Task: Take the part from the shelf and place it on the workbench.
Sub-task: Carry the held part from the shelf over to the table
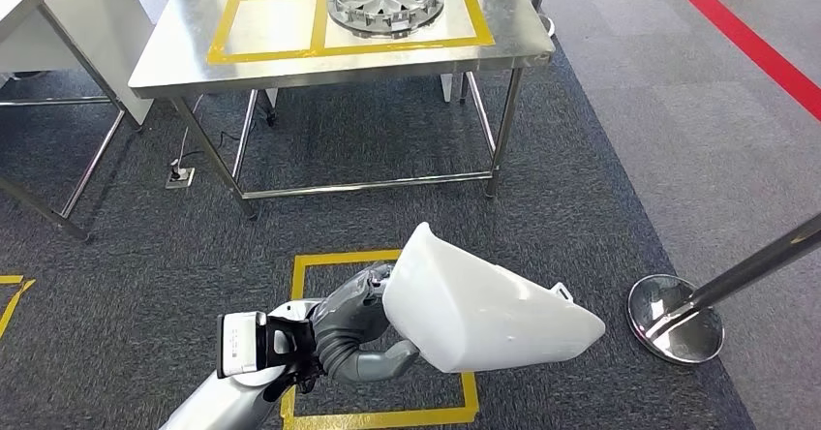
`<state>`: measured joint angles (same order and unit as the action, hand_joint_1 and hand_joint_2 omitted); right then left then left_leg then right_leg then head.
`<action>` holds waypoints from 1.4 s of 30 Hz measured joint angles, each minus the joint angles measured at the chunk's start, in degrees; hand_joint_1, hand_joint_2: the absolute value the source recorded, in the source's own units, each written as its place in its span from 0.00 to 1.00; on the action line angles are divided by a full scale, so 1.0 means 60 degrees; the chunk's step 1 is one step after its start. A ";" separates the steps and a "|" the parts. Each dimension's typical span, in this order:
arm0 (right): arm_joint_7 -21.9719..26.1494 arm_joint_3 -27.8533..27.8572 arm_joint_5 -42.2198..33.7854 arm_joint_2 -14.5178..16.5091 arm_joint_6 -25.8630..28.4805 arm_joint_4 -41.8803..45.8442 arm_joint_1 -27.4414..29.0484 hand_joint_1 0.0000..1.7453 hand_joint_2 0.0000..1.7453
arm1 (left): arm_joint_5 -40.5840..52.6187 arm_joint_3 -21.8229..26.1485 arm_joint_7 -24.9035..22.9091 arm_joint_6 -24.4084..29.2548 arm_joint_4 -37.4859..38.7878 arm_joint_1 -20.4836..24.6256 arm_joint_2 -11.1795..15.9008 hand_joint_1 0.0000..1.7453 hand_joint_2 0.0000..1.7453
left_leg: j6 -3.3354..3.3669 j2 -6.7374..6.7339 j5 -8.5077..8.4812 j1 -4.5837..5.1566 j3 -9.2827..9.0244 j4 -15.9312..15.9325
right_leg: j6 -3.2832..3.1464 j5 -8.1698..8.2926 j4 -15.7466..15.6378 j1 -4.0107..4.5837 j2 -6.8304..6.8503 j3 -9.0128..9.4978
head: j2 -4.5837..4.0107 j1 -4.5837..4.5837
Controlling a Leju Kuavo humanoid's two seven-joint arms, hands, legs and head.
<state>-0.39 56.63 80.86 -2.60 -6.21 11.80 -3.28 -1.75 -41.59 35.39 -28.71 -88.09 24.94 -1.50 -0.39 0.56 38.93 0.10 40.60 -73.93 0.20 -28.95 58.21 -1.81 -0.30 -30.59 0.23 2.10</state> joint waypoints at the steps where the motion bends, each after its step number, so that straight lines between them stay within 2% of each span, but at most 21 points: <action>1: 0.0000 0.0000 0.0001 0.0005 0.0000 0.0000 0.0001 0.00 0.00 | 0.0000 0.0005 0.0000 0.0004 0.0004 -0.0005 0.0008 1.00 1.00 | 0.0009 -0.0002 -0.0098 -0.0007 0.0067 0.0366 | 0.0014 -0.0137 -0.0003 -0.0004 -0.0011 0.0177 | -0.0001 0.0000; 2: 0.0001 0.0000 0.0003 0.0014 -0.0001 0.0000 0.0002 0.00 0.00 | 0.0001 0.0011 0.0001 0.0008 0.0006 -0.0010 0.0021 1.00 1.00 | 0.0034 -0.0010 -0.0518 -0.0010 0.0046 0.0913 | 0.0035 -0.0282 -0.0012 -0.0007 -0.0018 0.0332 | 0.0000 -0.0001; 4: 0.0003 0.0000 0.0013 0.0037 -0.0003 -0.0002 -0.0017 0.00 0.00 | 0.0012 0.0025 0.0006 0.0024 0.0017 -0.0030 0.0054 1.00 1.00 | 0.0126 -0.0050 -0.1755 0.0015 -0.0084 0.1970 | 0.0111 -0.0577 -0.0021 0.0017 -0.0039 0.0639 | -0.0001 0.0004; 6: 0.0005 0.0000 0.0051 0.0042 -0.0012 -0.0003 -0.0031 0.00 0.00 | 0.0035 0.0036 0.0013 0.0039 0.0014 -0.0047 0.0071 1.00 1.00 | 0.0222 -0.0069 -0.2373 0.0046 -0.0246 0.2394 | 0.0236 -0.0768 -0.0080 0.0047 -0.0057 0.0919 | -0.0001 0.0012; 9: 0.0014 -0.0002 0.0131 0.0039 -0.0079 -0.0004 -0.0060 0.00 0.00 | 0.0056 0.0045 0.0037 0.0046 -0.0017 -0.0021 0.0054 1.00 1.00 | 0.0422 0.0008 -0.2282 0.0006 -0.0709 0.2514 | 0.0404 -0.0521 0.0457 0.0045 -0.0039 0.0946 | 0.0001 0.0003; 11: 0.0011 -0.0005 0.0161 0.0045 -0.0130 -0.0004 -0.0102 0.00 0.00 | 0.0072 0.0044 0.0056 0.0052 -0.0020 -0.0020 0.0049 1.00 1.00 | 0.0542 0.0055 -0.2136 -0.0015 -0.0960 0.2544 | 0.0442 -0.0477 0.1599 0.0048 -0.0020 0.0239 | 0.0002 -0.0025; 14: -0.0020 -0.0014 0.0212 0.0043 -0.0159 -0.0004 -0.0072 0.00 0.00 | 0.0089 0.0041 0.0079 0.0071 -0.0016 -0.0071 0.0053 1.00 1.00 | 0.0619 0.0258 -0.1854 -0.0002 -0.1225 0.2548 | 0.0481 -0.1414 0.2822 0.0063 -0.0019 -0.0975 | 0.0002 -0.0055; 15: -0.0032 -0.0019 0.0235 0.0043 -0.0158 -0.0004 -0.0049 0.00 0.00 | 0.0092 0.0042 0.0085 0.0079 -0.0014 -0.0090 0.0057 1.00 1.00 | 0.0621 0.0356 -0.1759 0.0004 -0.1338 0.2548 | 0.0479 -0.1630 0.2759 0.0063 -0.0020 -0.1177 | 0.0002 -0.0062; 16: -0.0042 -0.0025 0.0260 0.0041 -0.0157 -0.0004 -0.0031 0.00 0.00 | 0.0093 0.0044 0.0090 0.0090 -0.0012 -0.0102 0.0060 1.00 1.00 | 0.0615 0.0452 -0.1662 0.0009 -0.1463 0.2548 | 0.0463 -0.1588 0.2420 0.0065 -0.0025 -0.1240 | 0.0002 -0.0065; 19: -0.0046 -0.0029 0.0288 0.0005 -0.0143 -0.0005 -0.0015 0.00 0.00 | 0.0105 0.0046 0.0100 0.0149 -0.0003 -0.0123 0.0069 1.00 1.00 | 0.0563 0.0668 -0.1367 0.0032 -0.1822 0.2554 | 0.0292 -0.0308 0.0731 0.0113 -0.0115 -0.0963 | 0.0002 -0.0078; 21: -0.0045 -0.0029 0.0280 -0.0047 -0.0121 -0.0004 -0.0054 0.00 0.00 | 0.0129 0.0058 0.0107 0.0189 -0.0007 -0.0134 0.0071 1.00 1.00 | 0.0458 0.0763 -0.1213 0.0041 -0.1998 0.2542 | 0.0182 0.0103 0.0248 0.0176 -0.0152 -0.0776 | 0.0002 -0.0086; 23: -0.0043 -0.0029 0.0269 -0.0073 -0.0104 0.0003 -0.0110 0.00 0.00 | 0.0134 0.0090 0.0117 0.0209 -0.0043 -0.0119 0.0064 1.00 1.00 | 0.0339 0.0771 -0.1198 0.0065 -0.2096 0.2381 | 0.0097 0.0113 0.0170 0.0175 -0.0152 -0.0559 | 0.0002 -0.0088; 25: -0.0036 -0.0029 0.0263 -0.0084 -0.0096 0.0006 -0.0127 0.00 0.00 | 0.0129 0.0120 0.0125 0.0216 -0.0074 -0.0086 0.0065 1.00 1.00 | 0.0253 0.0514 -0.1198 0.0092 -0.1914 0.1806 | -0.0011 0.0177 0.0116 0.0121 -0.0114 -0.0282 | 0.0001 -0.0033; 27: -0.0019 -0.0029 0.0261 -0.0087 -0.0091 0.0007 -0.0117 0.00 0.00 | 0.0138 0.0132 0.0128 0.0225 -0.0075 -0.0088 0.0089 1.00 1.00 | 0.0153 0.0161 -0.0902 0.0063 -0.1253 0.0821 | -0.0058 0.0064 0.0111 0.0088 -0.0076 -0.0093 | 0.0000 0.0046; 29: -0.0002 -0.0029 0.0260 -0.0074 -0.0091 0.0006 -0.0075 0.00 0.00 | 0.0152 0.0129 0.0143 0.0238 -0.0057 -0.0128 0.0129 1.00 1.00 | 0.0056 0.0020 -0.0406 -0.0002 -0.0469 0.0051 | -0.0036 -0.0097 0.0113 0.0066 -0.0064 0.0023 | 0.0000 0.0068; 31: 0.0015 -0.0029 0.0262 -0.0049 -0.0091 0.0005 -0.0025 0.00 0.00 | 0.0171 0.0127 0.0173 0.0247 -0.0021 -0.0158 0.0172 1.00 1.00 | 0.0005 -0.0001 -0.0324 -0.0041 -0.0107 0.0219 | 0.0011 -0.0286 0.0115 0.0026 -0.0054 0.0201 | 0.0000 0.0072; 32: 0.0026 -0.0029 0.0263 -0.0032 -0.0091 0.0004 -0.0012 0.00 0.00 | 0.0180 0.0127 0.0190 0.0251 -0.0003 -0.0163 0.0193 1.00 1.00 | -0.0004 -0.0012 -0.0601 -0.0051 -0.0121 0.0709 | 0.0039 -0.0398 0.0114 0.0002 -0.0050 0.0326 | -0.0001 0.0075; 34: 0.0057 -0.0029 0.0264 -0.0004 -0.0091 0.0003 -0.0006 0.00 0.00 | 0.0192 0.0126 0.0229 0.0266 0.0034 -0.0170 0.0233 1.00 1.00 | 0.0015 -0.0087 -0.1608 -0.0030 -0.0289 0.1771 | 0.0122 -0.0637 0.0099 -0.0027 -0.0046 0.0563 | -0.0001 0.0067; 36: 0.0080 -0.0029 0.0264 0.0009 -0.0088 0.0001 -0.0008 0.00 0.00 | 0.0219 0.0122 0.0263 0.0291 0.0081 -0.0178 0.0261 1.00 1.00 | 0.0120 -0.0140 -0.2156 0.0019 -0.0425 0.2222 | 0.0255 -0.0816 0.0025 -0.0015 -0.0034 0.0774 | 0.0001 0.0070; 39: 0.0092 -0.0030 0.0265 0.0029 -0.0076 0.0000 -0.0030 0.00 0.00 | 0.0238 0.0120 0.0290 0.0337 0.0100 -0.0157 0.0258 1.00 1.00 | 0.0361 -0.0077 -0.1969 -0.0003 -0.0719 0.2361 | 0.0462 -0.0657 0.0291 0.0001 0.0008 0.0862 | 0.0001 0.0056; 42: 0.0105 -0.0034 0.0255 0.0045 -0.0068 0.0000 -0.0100 0.00 0.00 | 0.0232 0.0120 0.0296 0.0355 0.0105 -0.0131 0.0214 1.00 1.00 | 0.0517 -0.0053 -0.1722 -0.0044 -0.1167 0.2514 | 0.0495 -0.0461 0.1948 0.0004 0.0038 -0.0199 | 0.0001 -0.0021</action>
<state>0.23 56.43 82.39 -2.33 -6.62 11.80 -3.88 -0.35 -40.87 37.16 -26.58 -87.47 24.16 -0.21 2.72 0.24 28.60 -0.17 33.60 -58.84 3.17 -31.72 69.90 -1.79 -0.07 -31.79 0.24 1.98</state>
